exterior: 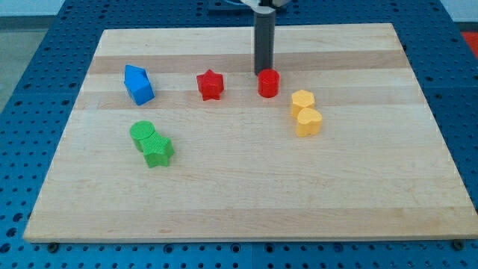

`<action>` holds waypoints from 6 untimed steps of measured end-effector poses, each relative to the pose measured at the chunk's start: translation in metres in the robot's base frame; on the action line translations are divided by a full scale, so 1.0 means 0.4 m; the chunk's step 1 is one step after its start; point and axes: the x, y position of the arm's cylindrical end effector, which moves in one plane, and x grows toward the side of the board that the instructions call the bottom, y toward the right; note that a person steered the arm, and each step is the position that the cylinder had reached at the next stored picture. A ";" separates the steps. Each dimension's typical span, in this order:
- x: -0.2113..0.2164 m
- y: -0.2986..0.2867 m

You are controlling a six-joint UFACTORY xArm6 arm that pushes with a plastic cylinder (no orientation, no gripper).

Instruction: Push the red circle close to the red star

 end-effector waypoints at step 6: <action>0.003 -0.053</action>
